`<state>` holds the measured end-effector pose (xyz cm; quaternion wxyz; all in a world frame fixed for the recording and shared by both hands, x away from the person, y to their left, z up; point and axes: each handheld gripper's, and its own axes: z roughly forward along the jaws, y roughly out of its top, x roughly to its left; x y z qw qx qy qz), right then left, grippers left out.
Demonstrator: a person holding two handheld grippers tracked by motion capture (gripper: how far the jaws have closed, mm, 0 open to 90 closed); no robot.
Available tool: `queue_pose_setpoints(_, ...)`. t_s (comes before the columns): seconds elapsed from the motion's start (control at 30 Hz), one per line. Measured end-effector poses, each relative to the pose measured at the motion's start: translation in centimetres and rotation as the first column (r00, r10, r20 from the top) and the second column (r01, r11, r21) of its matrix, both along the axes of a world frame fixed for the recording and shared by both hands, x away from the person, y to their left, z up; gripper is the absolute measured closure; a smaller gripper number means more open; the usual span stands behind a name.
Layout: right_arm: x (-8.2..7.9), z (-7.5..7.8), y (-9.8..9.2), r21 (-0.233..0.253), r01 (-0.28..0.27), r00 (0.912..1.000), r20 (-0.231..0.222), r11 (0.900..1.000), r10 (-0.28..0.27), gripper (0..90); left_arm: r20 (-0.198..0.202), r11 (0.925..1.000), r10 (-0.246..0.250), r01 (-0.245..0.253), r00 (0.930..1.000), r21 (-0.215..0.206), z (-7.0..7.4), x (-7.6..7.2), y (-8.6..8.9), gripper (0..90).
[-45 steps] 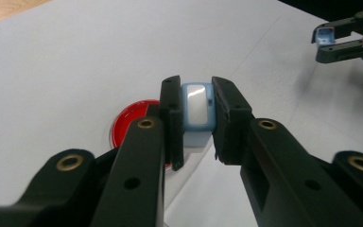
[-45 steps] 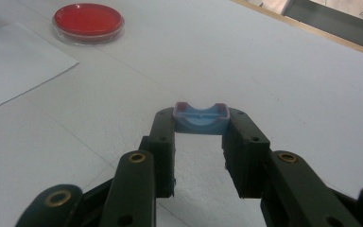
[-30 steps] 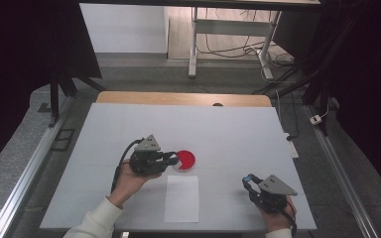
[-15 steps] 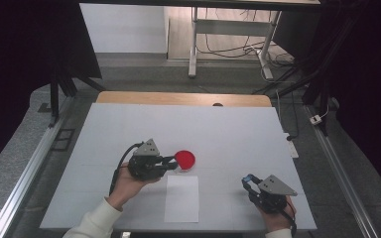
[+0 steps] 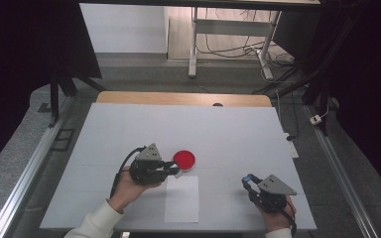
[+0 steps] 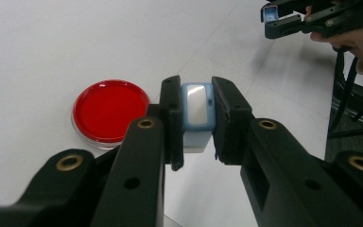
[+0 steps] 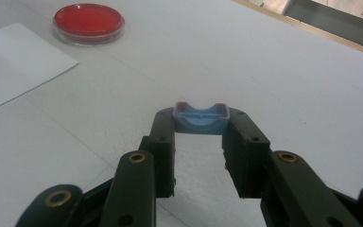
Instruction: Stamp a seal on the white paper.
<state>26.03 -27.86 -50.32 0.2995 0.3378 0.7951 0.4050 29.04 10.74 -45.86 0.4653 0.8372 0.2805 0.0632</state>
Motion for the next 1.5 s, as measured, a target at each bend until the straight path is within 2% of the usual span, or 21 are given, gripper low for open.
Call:
queue_pose_setpoints(0.23, 0.0, 0.0, 0.0, 0.001, -0.001, 1.0000, 0.000, 1.000, 0.001, 65.2, 0.000, 1.0000, -0.003, 0.002, 1.0000, 0.005, 0.0, -0.1, -0.1, 75.3)
queue_pose_setpoints(0.8, 0.1, -0.1, 0.0, -0.001, 0.000, 1.0000, -0.002, 1.000, 0.000, 65.1, -0.004, 0.9989, -0.044, 0.044, 0.9990, 0.015, -0.1, -0.7, -0.9, 75.3)
queue_pose_setpoints(1.5, 0.1, -0.1, 0.0, 0.000, -0.002, 1.0000, -0.002, 1.000, 0.002, 65.2, -0.041, 0.9947, -0.085, 0.087, 0.9955, 0.054, -1.7, -1.3, -2.3, 75.3)
